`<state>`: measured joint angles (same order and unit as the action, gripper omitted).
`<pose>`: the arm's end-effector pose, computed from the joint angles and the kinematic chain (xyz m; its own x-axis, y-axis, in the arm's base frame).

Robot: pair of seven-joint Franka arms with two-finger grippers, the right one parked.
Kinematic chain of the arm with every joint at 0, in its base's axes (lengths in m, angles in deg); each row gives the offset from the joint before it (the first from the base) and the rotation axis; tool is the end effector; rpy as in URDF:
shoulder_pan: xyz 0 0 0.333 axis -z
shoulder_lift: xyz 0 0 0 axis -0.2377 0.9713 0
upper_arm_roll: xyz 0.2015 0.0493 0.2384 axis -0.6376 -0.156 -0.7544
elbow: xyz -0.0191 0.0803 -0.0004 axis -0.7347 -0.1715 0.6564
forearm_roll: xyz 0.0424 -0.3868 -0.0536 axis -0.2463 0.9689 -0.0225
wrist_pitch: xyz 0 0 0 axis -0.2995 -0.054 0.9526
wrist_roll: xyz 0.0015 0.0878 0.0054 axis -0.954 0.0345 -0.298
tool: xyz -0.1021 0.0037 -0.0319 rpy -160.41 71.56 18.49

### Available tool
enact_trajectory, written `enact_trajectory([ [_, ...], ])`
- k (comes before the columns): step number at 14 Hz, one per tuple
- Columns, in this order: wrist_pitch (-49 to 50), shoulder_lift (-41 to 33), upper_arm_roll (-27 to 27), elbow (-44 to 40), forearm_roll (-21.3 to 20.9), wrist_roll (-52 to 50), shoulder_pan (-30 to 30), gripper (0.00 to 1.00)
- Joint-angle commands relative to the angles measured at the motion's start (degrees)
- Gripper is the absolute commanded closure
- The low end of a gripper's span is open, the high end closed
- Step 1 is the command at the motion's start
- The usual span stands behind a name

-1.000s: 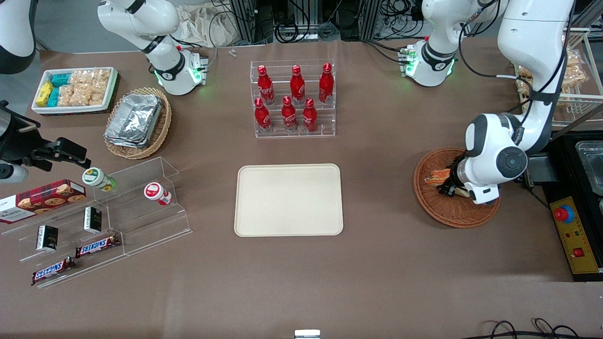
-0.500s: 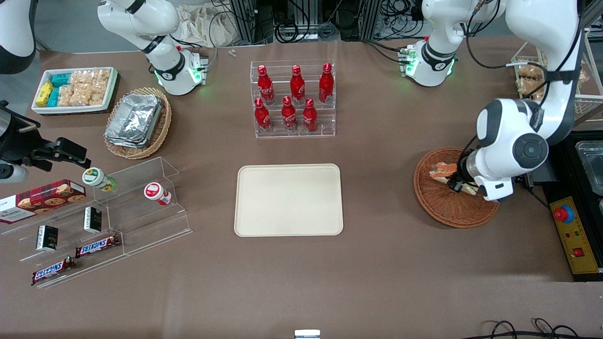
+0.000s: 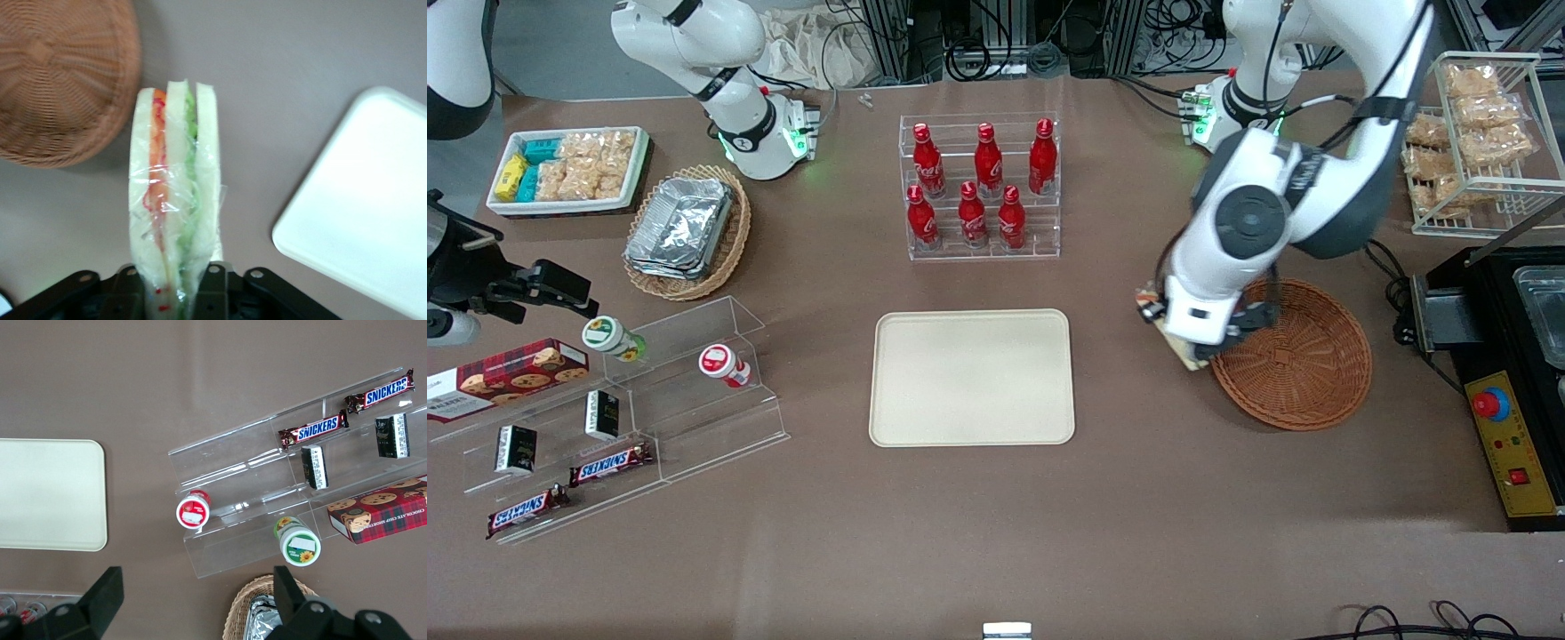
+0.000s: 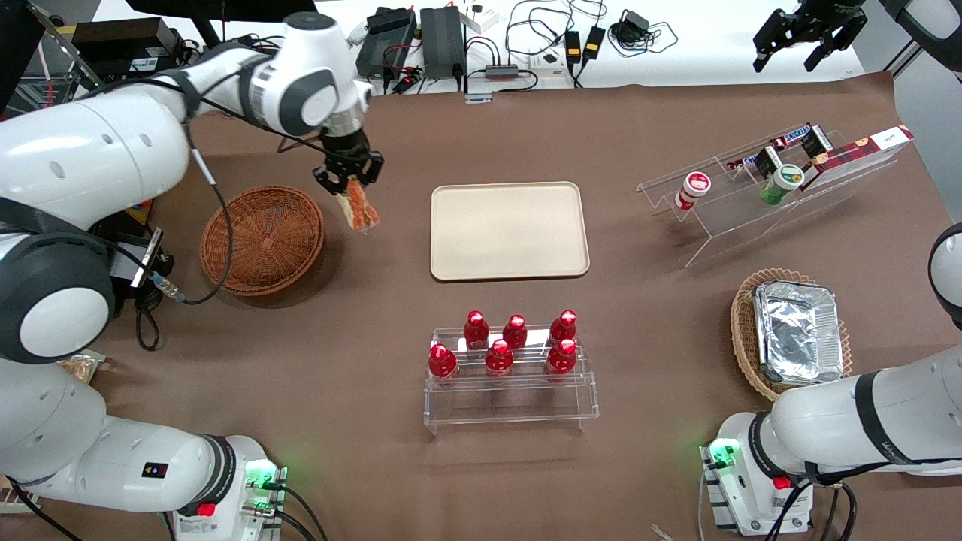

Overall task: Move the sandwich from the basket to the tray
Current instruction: 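Lift the sandwich and carry it with the left gripper to the tray, then lower the sandwich onto the cream tray and open the left gripper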

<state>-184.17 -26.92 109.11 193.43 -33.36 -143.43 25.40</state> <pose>0.5227 -0.3012 0.3952 0.9034 0.4125 -0.1175 0.4046 -0.9105 -0.0856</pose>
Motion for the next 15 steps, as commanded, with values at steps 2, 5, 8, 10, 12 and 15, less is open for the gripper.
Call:
enact_trajectory([
  [2, -8.6, 5.2, 0.3, -2.4, -1.0, 9.6, 3.7, 1.0],
  [5, -9.8, 14.0, 0.3, -10.7, -0.8, 11.9, 7.0, 1.0],
  [8, -10.1, 20.9, 0.2, -14.6, -1.9, 11.8, 10.1, 1.0],
  [10, -10.8, 24.8, 0.2, -16.8, -7.1, 10.8, 12.5, 1.0],
  [12, -15.1, 27.0, 0.0, -16.3, -10.3, 10.3, 13.7, 1.0],
  [15, -15.8, 27.2, -0.1, -16.2, -11.0, 9.7, 13.7, 1.0],
])
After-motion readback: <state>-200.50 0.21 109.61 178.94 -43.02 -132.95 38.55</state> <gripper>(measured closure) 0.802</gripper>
